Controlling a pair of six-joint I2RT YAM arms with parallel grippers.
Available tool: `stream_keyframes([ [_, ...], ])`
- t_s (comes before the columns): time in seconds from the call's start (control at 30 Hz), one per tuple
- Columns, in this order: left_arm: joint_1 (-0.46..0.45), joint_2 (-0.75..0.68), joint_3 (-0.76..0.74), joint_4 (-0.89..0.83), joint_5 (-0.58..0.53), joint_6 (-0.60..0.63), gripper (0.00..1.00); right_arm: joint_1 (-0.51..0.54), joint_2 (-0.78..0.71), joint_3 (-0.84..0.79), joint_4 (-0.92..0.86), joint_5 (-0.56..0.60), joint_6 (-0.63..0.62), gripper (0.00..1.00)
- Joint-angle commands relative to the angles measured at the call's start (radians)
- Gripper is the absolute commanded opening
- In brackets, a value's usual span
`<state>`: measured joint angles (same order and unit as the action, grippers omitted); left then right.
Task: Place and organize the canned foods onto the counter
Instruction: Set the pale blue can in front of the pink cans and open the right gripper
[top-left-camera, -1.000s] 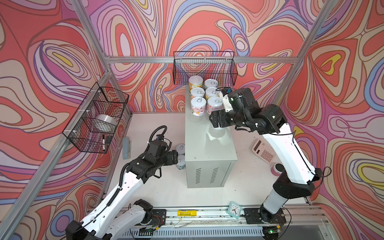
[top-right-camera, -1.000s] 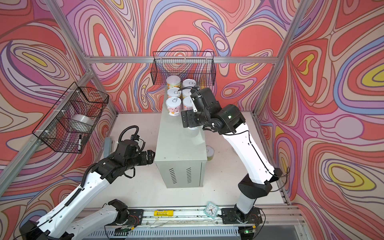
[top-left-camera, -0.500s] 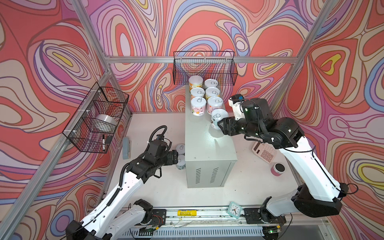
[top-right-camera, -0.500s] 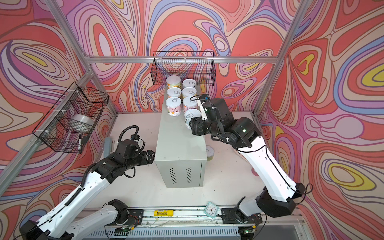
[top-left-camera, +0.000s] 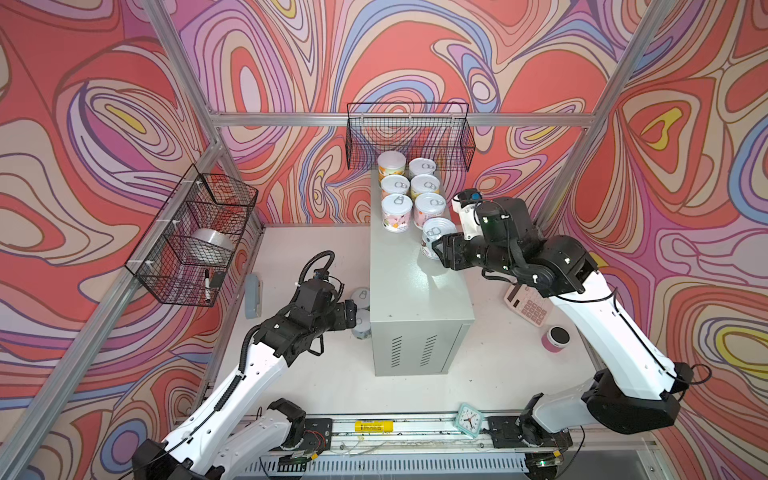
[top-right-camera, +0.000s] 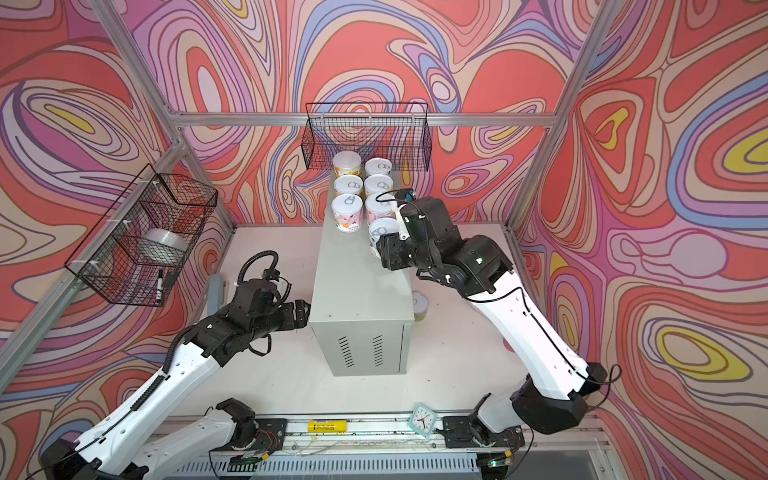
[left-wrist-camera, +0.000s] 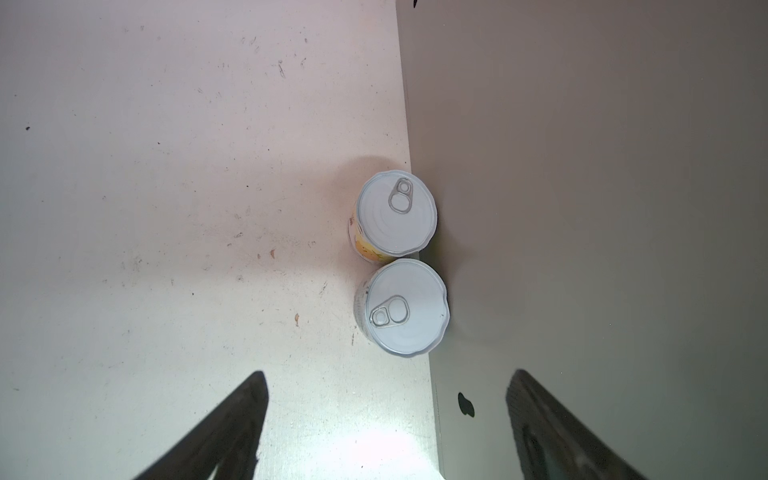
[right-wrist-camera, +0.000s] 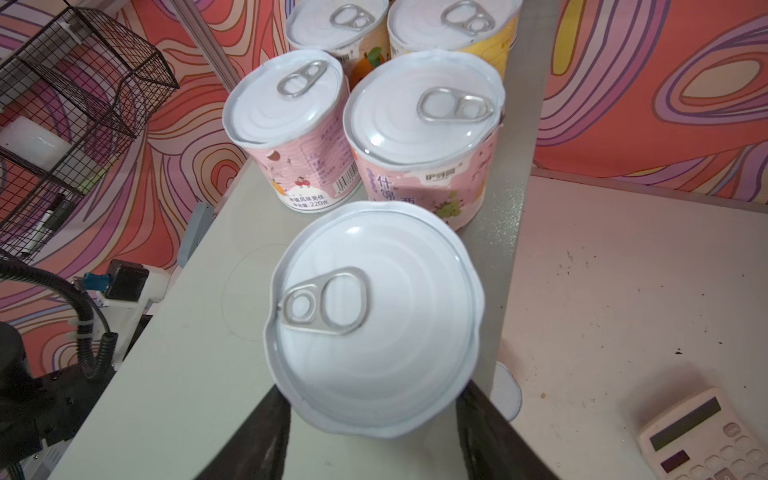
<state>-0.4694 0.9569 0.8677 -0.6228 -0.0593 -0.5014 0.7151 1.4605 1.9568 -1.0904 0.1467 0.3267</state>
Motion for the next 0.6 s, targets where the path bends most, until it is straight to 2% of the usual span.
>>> stream_keyframes([
  [0.0, 0.005, 0.005, -0.010, 0.024, 0.002, -0.006, 0.90, 0.003, 0.024, 0.002, 0.023, 0.027, -0.006, 0.64],
  [0.13, 0.005, 0.005, -0.013, 0.030, 0.002, -0.006, 0.91, 0.003, 0.040, 0.005, 0.036, 0.016, -0.010, 0.61],
  [0.57, 0.005, 0.012, -0.019, 0.033, 0.000, -0.005, 0.91, -0.008, 0.068, 0.028, 0.038, 0.035, -0.002, 0.61],
])
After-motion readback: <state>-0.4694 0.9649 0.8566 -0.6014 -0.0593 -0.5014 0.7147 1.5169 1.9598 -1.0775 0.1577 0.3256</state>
